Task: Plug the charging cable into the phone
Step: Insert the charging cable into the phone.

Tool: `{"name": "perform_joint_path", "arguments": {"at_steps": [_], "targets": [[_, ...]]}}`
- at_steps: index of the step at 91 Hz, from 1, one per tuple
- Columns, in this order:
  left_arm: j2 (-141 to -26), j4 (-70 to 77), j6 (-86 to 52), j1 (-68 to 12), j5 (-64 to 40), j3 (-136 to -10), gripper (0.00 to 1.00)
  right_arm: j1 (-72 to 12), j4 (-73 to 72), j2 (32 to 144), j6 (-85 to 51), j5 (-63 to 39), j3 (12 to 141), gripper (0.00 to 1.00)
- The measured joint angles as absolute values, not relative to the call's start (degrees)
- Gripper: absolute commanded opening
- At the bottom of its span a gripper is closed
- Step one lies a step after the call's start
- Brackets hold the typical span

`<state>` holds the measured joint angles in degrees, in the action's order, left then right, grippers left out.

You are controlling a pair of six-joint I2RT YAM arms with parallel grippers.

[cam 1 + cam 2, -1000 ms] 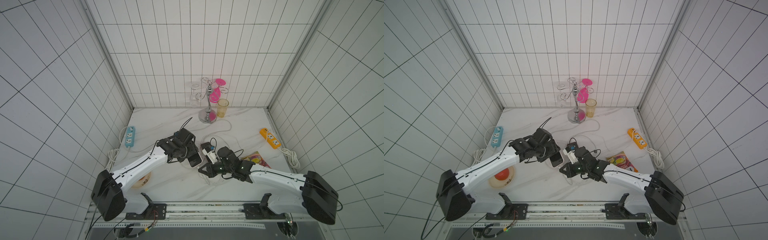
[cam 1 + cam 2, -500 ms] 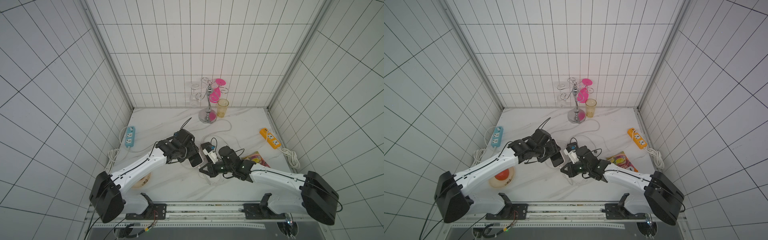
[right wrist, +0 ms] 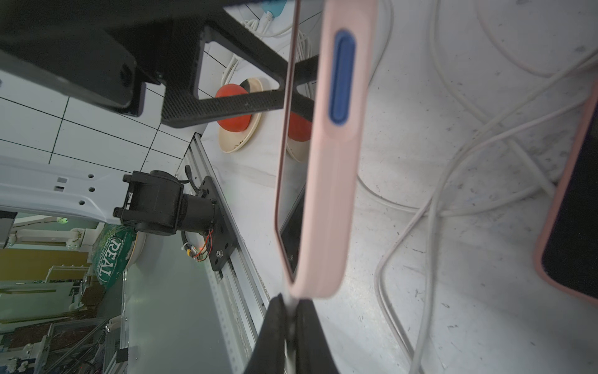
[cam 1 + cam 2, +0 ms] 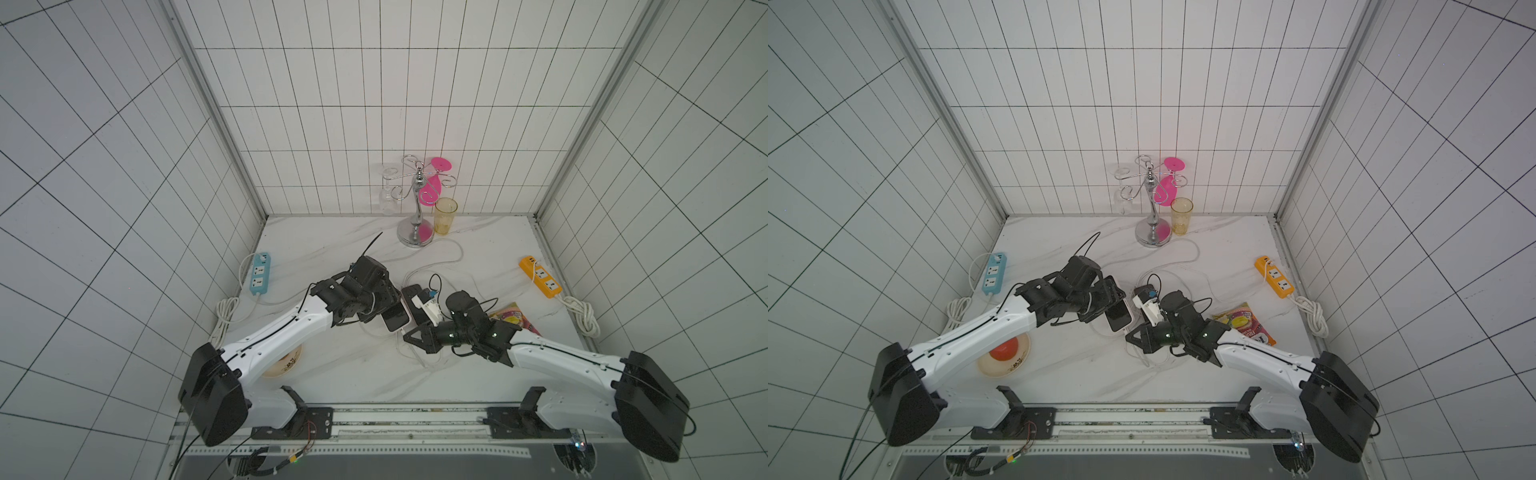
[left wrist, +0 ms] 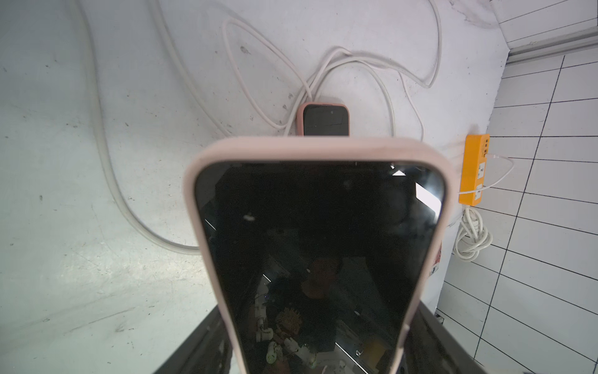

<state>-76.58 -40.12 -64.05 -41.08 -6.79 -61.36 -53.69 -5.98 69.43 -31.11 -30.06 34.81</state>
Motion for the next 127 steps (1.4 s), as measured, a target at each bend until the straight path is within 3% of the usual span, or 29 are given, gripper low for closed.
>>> {"name": "perform_joint_path", "arguments": {"at_steps": [108, 118, 127], "targets": [[-77.65, -37.15, -65.25, -41.06, -8.99, -59.88, 0.00, -50.65, -3.75, 70.08, -29.93, -31.14, 34.85, 0.00], [-77.65, -37.15, -65.17, -40.82, -9.15, -59.88, 0.00, -50.26, -3.62, 70.06, -29.36, -31.57, 34.85, 0.24], [-77.67, -39.13, -63.96, -39.72, -11.62, -58.87, 0.00, -48.97, -5.13, 69.08, -28.56, -30.13, 35.07, 0.40]]}}
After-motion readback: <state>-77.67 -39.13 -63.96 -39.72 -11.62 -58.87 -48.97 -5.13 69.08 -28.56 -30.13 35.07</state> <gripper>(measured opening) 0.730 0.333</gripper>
